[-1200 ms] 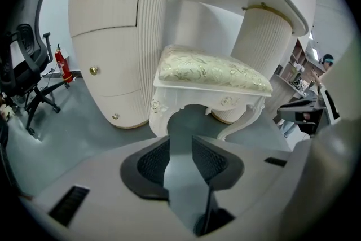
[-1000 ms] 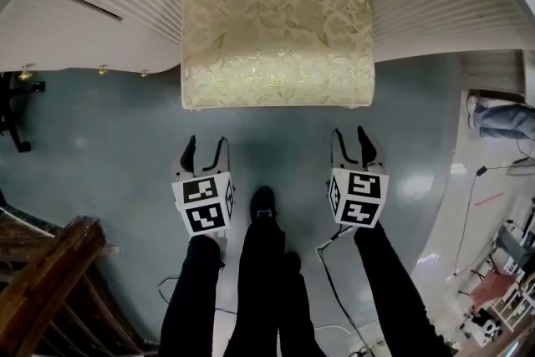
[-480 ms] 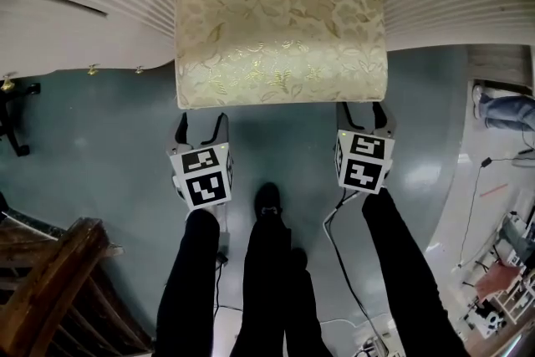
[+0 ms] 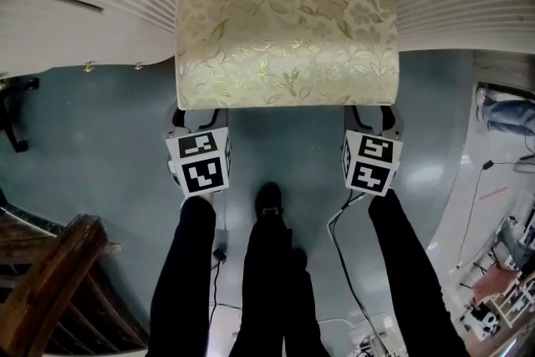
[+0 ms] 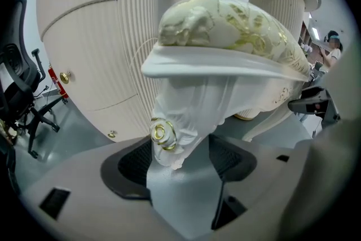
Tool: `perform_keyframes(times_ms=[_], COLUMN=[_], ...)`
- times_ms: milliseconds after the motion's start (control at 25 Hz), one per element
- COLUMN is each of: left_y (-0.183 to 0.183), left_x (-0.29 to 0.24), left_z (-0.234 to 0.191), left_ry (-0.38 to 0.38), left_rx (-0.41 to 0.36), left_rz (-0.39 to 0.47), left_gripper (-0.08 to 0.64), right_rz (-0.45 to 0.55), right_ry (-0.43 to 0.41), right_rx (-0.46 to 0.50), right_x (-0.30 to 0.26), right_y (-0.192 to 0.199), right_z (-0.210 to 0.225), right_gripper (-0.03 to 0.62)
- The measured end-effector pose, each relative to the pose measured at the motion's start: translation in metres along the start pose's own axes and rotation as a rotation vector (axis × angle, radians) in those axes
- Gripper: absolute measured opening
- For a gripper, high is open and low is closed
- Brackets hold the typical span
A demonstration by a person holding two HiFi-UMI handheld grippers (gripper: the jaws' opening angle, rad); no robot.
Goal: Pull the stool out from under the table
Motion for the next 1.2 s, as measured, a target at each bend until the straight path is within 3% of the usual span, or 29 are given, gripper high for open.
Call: perform_keyframes(times_ms=[320, 760, 1200], left_y=[-0.0074, -0.0063, -0.0045], left_x=[-0.0093, -0.0089, -0.0081], left_z=[-0.0027, -0.0047, -0.0047], left_ry=[-0.024, -0.075, -0.089], left_rx=[-0.023, -0.074, -0.072], left_rz=[0.004, -0.015, -0.025], left_gripper=[0.321, 0.288, 0.283], right_rz=[-0.002, 0.014, 0.005], right_ry=[-0.047, -0.035, -0.044], right_rx=[0.021, 0.048, 0.061], right_x=[-0.0033, -0.0023, 0.0001], right_y=[-0.0009, -0.0008, -0.0010], right_z=[0.0002, 0.0020, 0.0008], right_gripper=[0.288, 0.293, 0.285])
Point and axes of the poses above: the fingertips, and each gripper's own axes: x backward along the fingers, z to its right, y out of its underside, the point moved 3 cm from there along x, backward along the fingers, and after that the axes turned 6 degrees about -z, right-handed, at the moved point
